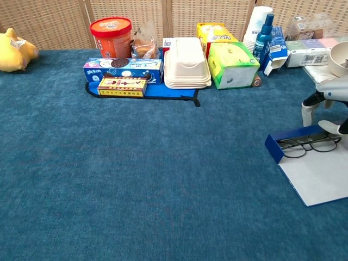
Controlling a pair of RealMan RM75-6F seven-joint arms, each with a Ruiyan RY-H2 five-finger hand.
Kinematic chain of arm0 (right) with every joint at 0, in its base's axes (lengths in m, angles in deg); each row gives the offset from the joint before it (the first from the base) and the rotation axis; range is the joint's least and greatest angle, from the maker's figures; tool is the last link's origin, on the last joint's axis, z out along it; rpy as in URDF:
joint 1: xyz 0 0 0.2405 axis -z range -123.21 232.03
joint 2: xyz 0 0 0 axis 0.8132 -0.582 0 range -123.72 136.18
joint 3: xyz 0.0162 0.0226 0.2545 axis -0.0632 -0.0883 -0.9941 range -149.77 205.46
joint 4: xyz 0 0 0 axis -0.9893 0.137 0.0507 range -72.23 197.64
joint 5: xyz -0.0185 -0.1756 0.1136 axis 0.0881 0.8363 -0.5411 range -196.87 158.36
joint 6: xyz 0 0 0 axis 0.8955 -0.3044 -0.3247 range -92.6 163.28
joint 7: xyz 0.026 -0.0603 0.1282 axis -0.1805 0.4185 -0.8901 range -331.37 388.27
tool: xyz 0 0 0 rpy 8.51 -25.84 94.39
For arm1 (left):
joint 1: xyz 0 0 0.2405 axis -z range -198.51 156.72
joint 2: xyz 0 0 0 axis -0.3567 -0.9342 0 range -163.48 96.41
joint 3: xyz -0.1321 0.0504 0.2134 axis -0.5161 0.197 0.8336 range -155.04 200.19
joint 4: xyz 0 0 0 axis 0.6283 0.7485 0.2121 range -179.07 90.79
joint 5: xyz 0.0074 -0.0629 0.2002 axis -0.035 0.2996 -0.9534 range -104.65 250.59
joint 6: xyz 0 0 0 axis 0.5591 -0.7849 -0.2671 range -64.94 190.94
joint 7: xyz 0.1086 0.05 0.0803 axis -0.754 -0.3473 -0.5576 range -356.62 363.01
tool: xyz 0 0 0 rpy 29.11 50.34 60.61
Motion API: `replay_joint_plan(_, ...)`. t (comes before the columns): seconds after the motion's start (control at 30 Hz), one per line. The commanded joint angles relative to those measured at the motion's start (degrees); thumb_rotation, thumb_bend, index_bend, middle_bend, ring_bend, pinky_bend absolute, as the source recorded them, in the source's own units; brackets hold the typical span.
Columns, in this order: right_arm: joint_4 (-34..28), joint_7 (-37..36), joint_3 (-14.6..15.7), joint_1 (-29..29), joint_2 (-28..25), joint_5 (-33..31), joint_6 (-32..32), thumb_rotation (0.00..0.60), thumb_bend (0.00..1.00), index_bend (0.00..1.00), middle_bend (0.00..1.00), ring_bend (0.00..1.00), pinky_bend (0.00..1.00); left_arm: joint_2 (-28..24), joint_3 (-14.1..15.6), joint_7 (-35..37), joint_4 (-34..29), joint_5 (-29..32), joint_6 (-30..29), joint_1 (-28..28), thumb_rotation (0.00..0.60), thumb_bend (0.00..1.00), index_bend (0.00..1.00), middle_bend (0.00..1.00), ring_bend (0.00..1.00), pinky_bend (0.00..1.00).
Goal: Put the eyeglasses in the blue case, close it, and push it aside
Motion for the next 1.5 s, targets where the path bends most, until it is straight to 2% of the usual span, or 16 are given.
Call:
replay_joint_plan(0.03,-0.16,-0.4,-0.06,0.2,0.14,0.52,-0.13,0.6,0.57,0.4,0.35,0.22,0.26,-0.57,0.52,-0.41,-0.64,0.22,0.67,-0.21,0.595,0.34,0.35,0.3,0.3,0.23)
replay_joint_plan(0.4,0.24,-1.56,-0.3,0.4,1.57,1.98,0.42,0.6,0.56,0.4,0.35,0.22,0.26,-3.08,1.96,-4.01,-3.7,1.61,2.98,-0.94,0.598,0.34,0.36,0.3,0.3,0.22)
replay_joint_plan(0.7,-3.04,-0.9,0.5,2.07,0.49,2.84,-2.1,0.6,0.56,0.4,0.35,0.22,0.26,-4.13,2.49,-6.49,-5.3,2.44,4.68,-0.99,0.598,0.34,0.36,0.3,0.3,0.22)
replay_joint_plan(1.2,-3.82,-1.64,1.39,5.17,-0.44,3.06,-4.7,0.6,0.56,0.4,0.35,0.22,0.26,-2.06,3.28,-6.64,-4.02,2.34,6.51,-0.75,0.597,0.34,0.36,0.3,0.3,0.22)
replay_joint_plan(1.5,-5.42,-2.57,2.02,7.05,-1.68,4.22,-5.61,0.6,0.56,0.4,0.35,0.22,0.26,-1.71,2.73,-6.03,-3.46,2.0,5.85,-0.54,0.597,0.34,0.36,0.3,0.3,0.22)
